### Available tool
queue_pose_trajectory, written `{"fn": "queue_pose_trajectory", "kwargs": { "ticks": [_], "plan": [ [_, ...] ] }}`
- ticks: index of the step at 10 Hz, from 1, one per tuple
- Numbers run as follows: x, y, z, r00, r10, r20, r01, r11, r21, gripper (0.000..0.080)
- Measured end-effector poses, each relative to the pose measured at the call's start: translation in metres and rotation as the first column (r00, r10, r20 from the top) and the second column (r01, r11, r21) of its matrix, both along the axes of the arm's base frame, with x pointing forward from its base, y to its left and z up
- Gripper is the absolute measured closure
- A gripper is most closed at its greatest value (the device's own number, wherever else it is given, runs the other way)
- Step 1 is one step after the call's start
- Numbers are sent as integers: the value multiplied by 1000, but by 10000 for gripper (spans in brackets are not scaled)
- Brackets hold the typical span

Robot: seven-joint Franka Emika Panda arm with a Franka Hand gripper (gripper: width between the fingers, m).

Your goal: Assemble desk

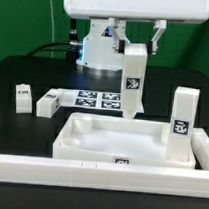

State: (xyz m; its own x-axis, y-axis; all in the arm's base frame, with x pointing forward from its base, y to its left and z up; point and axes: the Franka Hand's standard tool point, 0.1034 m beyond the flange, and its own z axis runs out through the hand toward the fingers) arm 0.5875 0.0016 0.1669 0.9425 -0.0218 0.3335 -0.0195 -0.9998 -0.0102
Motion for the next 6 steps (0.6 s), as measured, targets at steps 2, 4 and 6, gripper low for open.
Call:
{"fn": "queue_pose_trajectory", "kwargs": {
  "ticks": [2,4,6],
  "plan": [
    [5,-11,3,990,6,143,-1,1000,-31,509],
    [3,-11,0,987,6,160,0,999,-37,509],
    [3,-25,-1,987,35,158,-25,998,-64,509]
  ]
}}
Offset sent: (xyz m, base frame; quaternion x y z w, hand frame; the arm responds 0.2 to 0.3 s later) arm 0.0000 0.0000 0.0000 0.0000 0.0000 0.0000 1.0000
